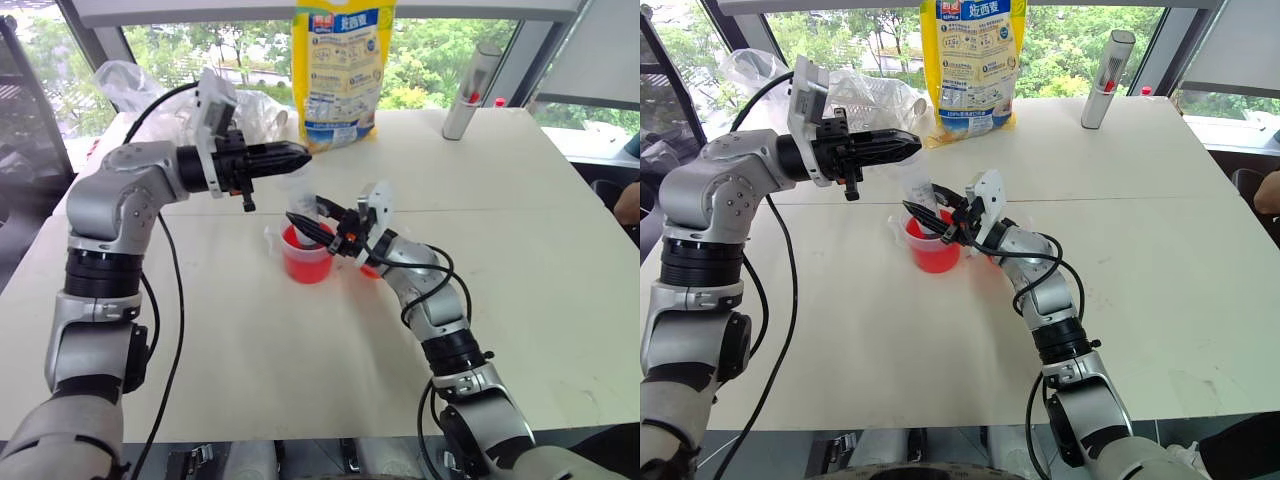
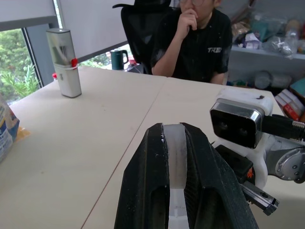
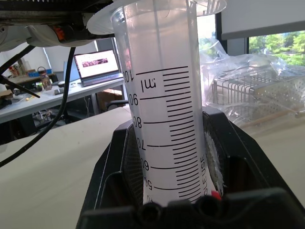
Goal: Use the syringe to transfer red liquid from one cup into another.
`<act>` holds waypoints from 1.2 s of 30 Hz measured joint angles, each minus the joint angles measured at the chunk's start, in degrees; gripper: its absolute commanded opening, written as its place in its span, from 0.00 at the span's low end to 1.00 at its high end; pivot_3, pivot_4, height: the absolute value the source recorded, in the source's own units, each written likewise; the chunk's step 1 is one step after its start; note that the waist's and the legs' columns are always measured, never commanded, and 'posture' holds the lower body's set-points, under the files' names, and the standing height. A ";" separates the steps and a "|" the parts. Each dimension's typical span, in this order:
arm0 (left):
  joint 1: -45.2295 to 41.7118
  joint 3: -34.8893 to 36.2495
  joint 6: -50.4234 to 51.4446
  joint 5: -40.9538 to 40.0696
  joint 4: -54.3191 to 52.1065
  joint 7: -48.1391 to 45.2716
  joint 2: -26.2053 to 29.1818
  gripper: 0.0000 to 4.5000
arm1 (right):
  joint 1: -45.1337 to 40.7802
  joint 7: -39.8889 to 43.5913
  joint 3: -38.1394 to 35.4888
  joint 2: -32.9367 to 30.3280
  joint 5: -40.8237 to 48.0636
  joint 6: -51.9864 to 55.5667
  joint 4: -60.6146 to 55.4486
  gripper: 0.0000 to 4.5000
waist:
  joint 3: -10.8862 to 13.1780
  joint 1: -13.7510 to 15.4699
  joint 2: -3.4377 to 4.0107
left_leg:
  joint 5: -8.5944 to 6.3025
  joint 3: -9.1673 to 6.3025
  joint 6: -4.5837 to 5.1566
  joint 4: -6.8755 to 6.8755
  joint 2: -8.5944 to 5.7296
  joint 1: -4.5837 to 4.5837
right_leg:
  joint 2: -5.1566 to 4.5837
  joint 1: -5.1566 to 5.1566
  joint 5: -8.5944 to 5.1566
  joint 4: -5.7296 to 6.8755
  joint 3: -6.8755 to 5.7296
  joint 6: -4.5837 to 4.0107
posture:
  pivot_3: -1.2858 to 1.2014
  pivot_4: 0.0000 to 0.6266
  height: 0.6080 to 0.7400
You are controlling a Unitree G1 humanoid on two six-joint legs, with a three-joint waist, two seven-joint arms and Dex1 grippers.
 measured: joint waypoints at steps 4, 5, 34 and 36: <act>-0.78 -0.16 0.00 0.07 1.17 -0.05 -0.25 0.02 | -0.11 0.01 -0.07 -0.44 0.35 1.06 -0.43 0.31 | 0.00 0.03 0.00 | 0.00 0.00 0.00 0.00 -0.01 -0.01 | 0.00 0.00 0.00 0.00 -0.01 0.00 | 0.52 0.24 1.00; -1.19 -0.20 0.00 0.12 1.48 -0.16 -0.25 0.02 | -0.22 0.01 -0.17 -0.49 0.42 1.17 -0.46 0.31 | 0.00 0.04 0.00 | 0.00 0.00 0.00 0.00 -0.01 -0.01 | 0.00 0.00 0.00 -0.01 -0.01 0.00 | 0.52 0.24 1.00; -4.14 -0.21 -1.29 0.81 4.91 -1.13 -0.24 0.02 | -0.44 0.00 -0.49 -0.97 0.44 2.36 -0.58 0.31 | 0.00 0.01 0.00 | 0.00 0.00 0.00 0.00 -0.01 -0.02 | 0.00 -0.01 0.00 -0.01 0.00 0.00 | 0.52 0.24 1.00; -4.27 -0.21 -1.68 0.81 5.42 -1.40 -0.24 0.02 | -0.44 0.00 -0.50 -0.97 0.43 2.37 -0.58 0.31 | 0.00 0.02 0.00 | 0.00 0.01 0.00 0.00 -0.01 -0.02 | 0.00 -0.01 0.00 -0.01 -0.01 0.00 | 0.52 0.24 1.00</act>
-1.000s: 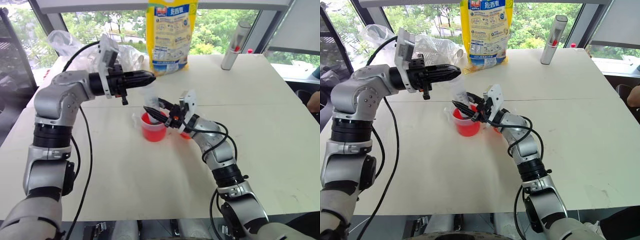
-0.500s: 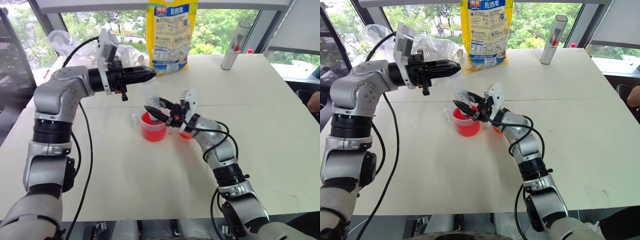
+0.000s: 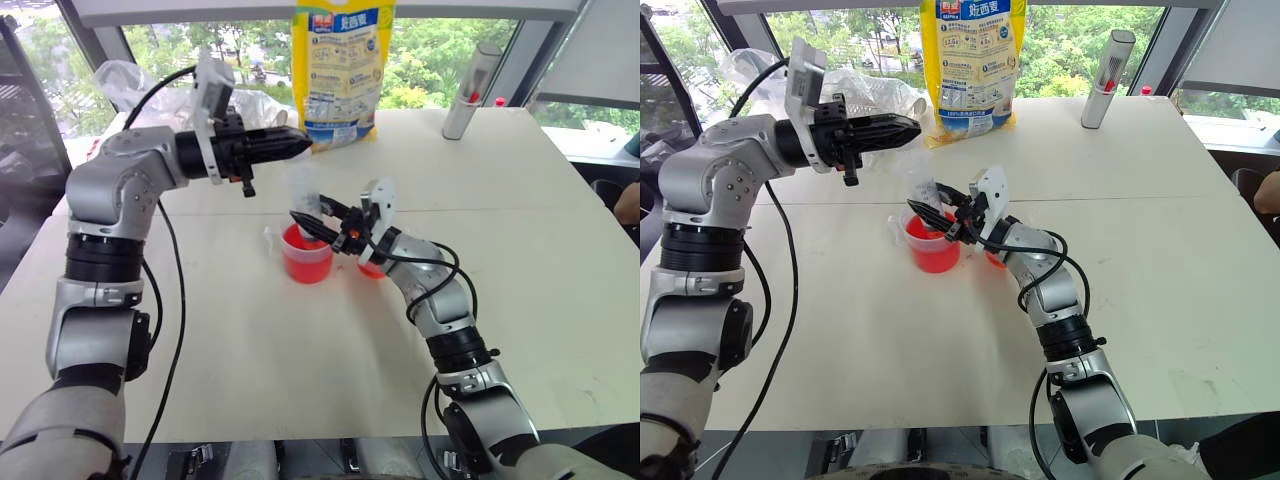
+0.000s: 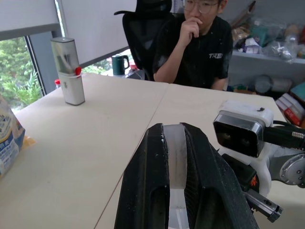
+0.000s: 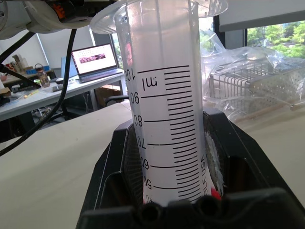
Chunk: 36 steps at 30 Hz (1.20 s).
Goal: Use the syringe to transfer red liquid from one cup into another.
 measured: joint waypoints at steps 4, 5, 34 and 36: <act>-0.30 0.00 -0.19 0.01 0.44 -0.26 0.00 0.02 | -0.01 -0.01 -0.03 0.01 -0.01 0.00 0.00 0.31 | 0.00 0.00 0.00 | 0.00 0.00 0.00 0.00 0.00 0.00 | 0.00 0.00 0.00 0.00 0.00 0.00 | 0.52 0.24 1.00; -0.31 0.00 -0.27 0.01 0.49 -0.27 0.00 0.02 | 0.00 -0.01 -0.03 0.01 -0.01 0.01 0.00 0.31 | 0.00 0.00 0.00 | 0.00 0.00 0.00 0.00 0.00 0.00 | 0.00 0.00 0.00 0.00 0.00 0.00 | 0.52 0.24 1.00; -0.40 0.84 -3.01 1.73 0.18 1.36 0.73 0.46 | -1.04 0.32 0.19 -0.57 -0.05 1.43 -0.04 0.31 | 0.00 -0.11 0.00 | 0.00 0.00 0.00 -0.01 0.01 0.01 | 0.00 -0.01 0.00 0.00 0.02 0.00 | 0.52 0.24 1.00; -0.40 1.75 -3.40 1.85 -0.20 2.59 0.95 0.70 | -1.11 0.82 0.45 -0.62 -0.05 1.45 -0.25 0.31 | 0.00 -0.04 0.00 | 0.00 -0.01 0.00 -0.01 0.01 0.00 | 0.00 -0.01 0.00 0.00 0.01 0.00 | 0.52 0.24 1.00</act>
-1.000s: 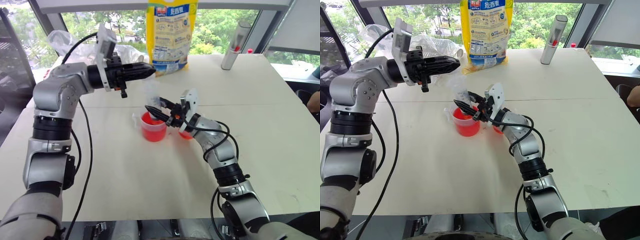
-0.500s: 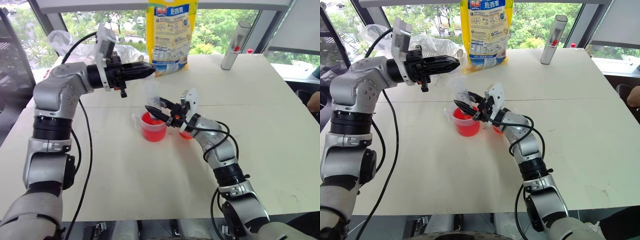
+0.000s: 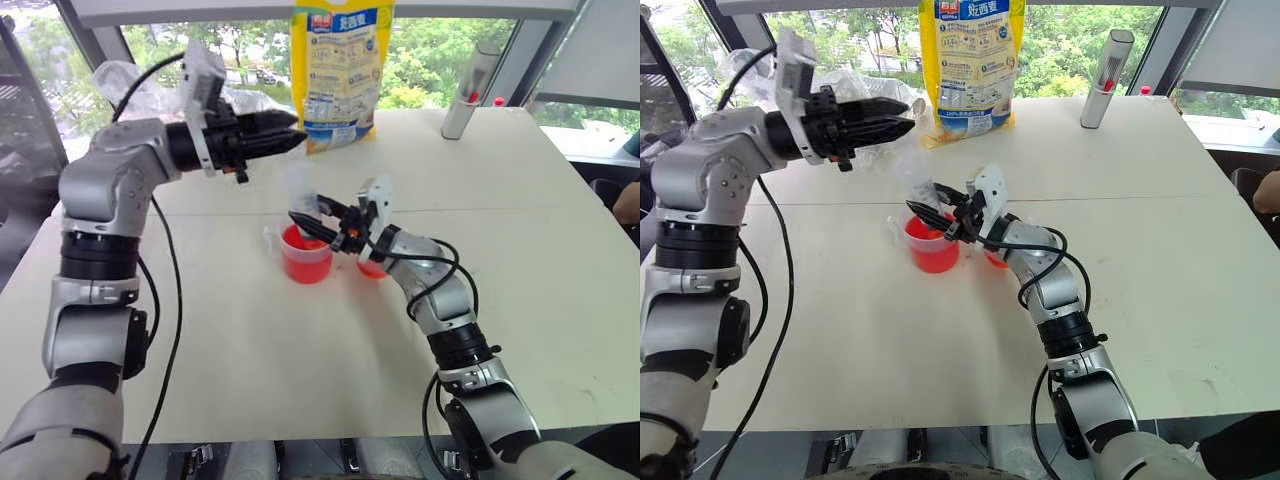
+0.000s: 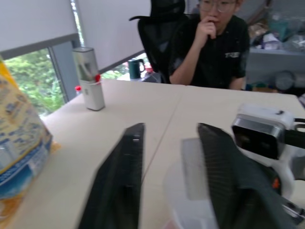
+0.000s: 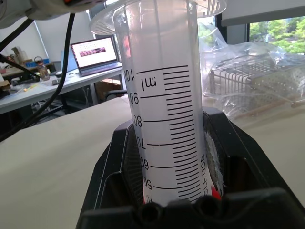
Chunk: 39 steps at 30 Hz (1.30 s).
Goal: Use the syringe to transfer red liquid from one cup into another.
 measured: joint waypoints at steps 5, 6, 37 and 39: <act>0.04 0.68 -0.03 0.02 -1.46 0.95 0.03 0.99 | -1.29 0.26 0.06 0.01 0.02 0.60 -0.57 0.31 | 0.00 0.09 0.00 | 0.00 0.00 0.00 0.00 0.01 -0.02 | -0.02 0.00 0.00 -0.01 -0.01 0.00 | 0.52 0.24 1.00; 0.09 0.68 -0.03 0.02 -1.95 1.08 0.09 0.99 | -1.66 0.22 0.04 0.02 0.04 0.65 -0.92 0.31 | 0.00 0.10 0.00 | 0.00 0.00 0.00 0.00 0.01 -0.02 | -0.03 0.00 0.00 -0.01 -0.01 0.00 | 0.52 0.24 1.00; 8.02 2.70 1.74 -1.92 -7.00 4.40 -0.19 0.99 | -5.98 -12.19 -16.73 -9.06 13.21 17.35 -20.36 0.31 | -0.01 0.24 -0.01 | 0.00 -0.01 0.00 -0.01 -0.02 -0.11 | -0.21 -0.01 0.00 -0.07 0.00 0.00 | 0.52 0.24 1.00; 6.05 2.28 0.66 -1.77 -5.78 3.91 -1.10 0.99 | -3.09 -13.10 -17.75 -10.47 13.96 18.72 -22.91 0.31 | -0.01 0.10 -0.02 | 0.00 0.00 0.00 -0.03 -0.04 -0.10 | -0.16 -0.01 0.00 -0.08 0.01 0.00 | 0.52 0.24 1.00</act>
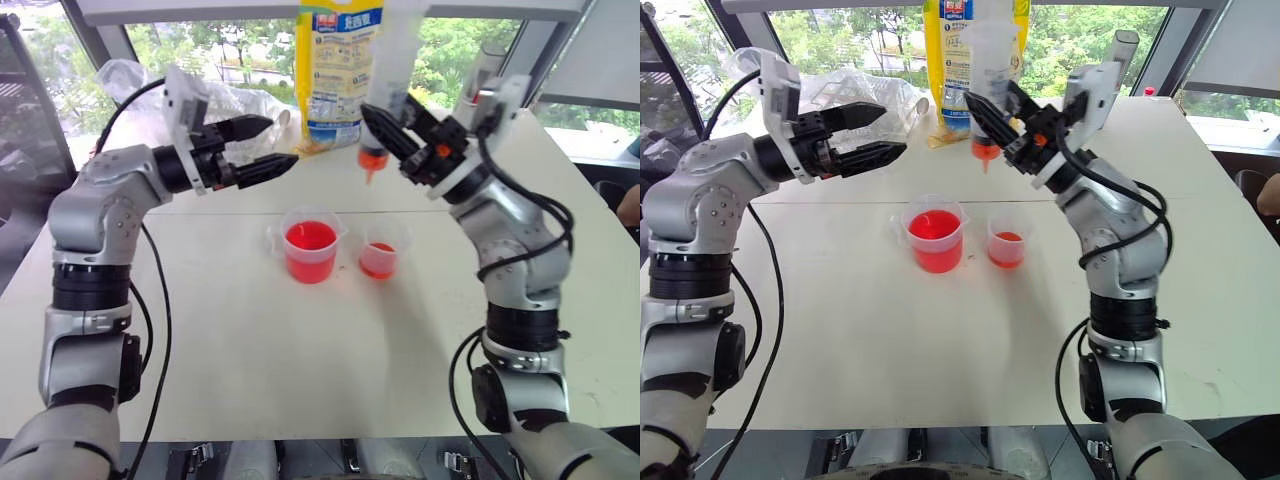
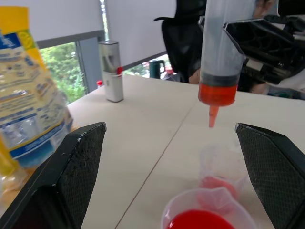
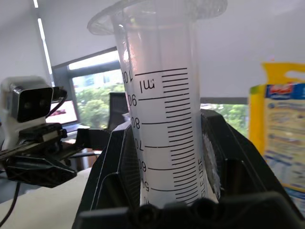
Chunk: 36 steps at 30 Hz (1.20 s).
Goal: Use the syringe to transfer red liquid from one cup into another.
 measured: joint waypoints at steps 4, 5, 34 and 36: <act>-3.73 -1.29 -1.53 0.50 2.33 -1.48 -1.59 0.99 | 5.65 -1.30 -0.30 -0.68 -0.05 0.88 -2.01 0.31 | 0.01 -0.13 0.04 | 0.00 0.01 0.00 -0.03 0.00 0.06 | 0.15 -0.02 0.00 0.02 0.04 0.00 | 0.52 0.24 1.00; -4.29 -1.48 -2.13 0.65 3.03 -1.93 -2.06 0.99 | 7.14 -1.33 -0.04 -0.79 -0.34 0.62 -2.59 0.31 | 0.01 -0.08 0.05 | 0.00 0.02 0.00 -0.01 0.00 0.05 | 0.17 0.00 0.00 0.01 0.03 0.00 | 0.52 0.24 1.00; -21.73 -4.14 -9.78 4.84 24.22 -9.97 -16.97 0.99 | 15.00 -3.67 6.00 0.39 -6.69 -6.45 -3.03 0.31 | 0.02 0.05 0.04 | 0.00 0.02 0.01 0.01 -0.04 -0.02 | 0.26 -0.02 -0.01 -0.03 -0.02 0.01 | 0.52 0.24 1.00; -22.17 -4.12 -10.18 5.15 25.71 -10.09 -17.87 0.99 | 15.02 -3.71 5.97 0.38 -6.69 -6.45 -3.03 0.31 | 0.02 0.03 0.03 | 0.00 0.01 0.00 0.01 -0.04 -0.02 | 0.28 -0.02 -0.01 -0.03 -0.02 0.01 | 0.52 0.24 1.00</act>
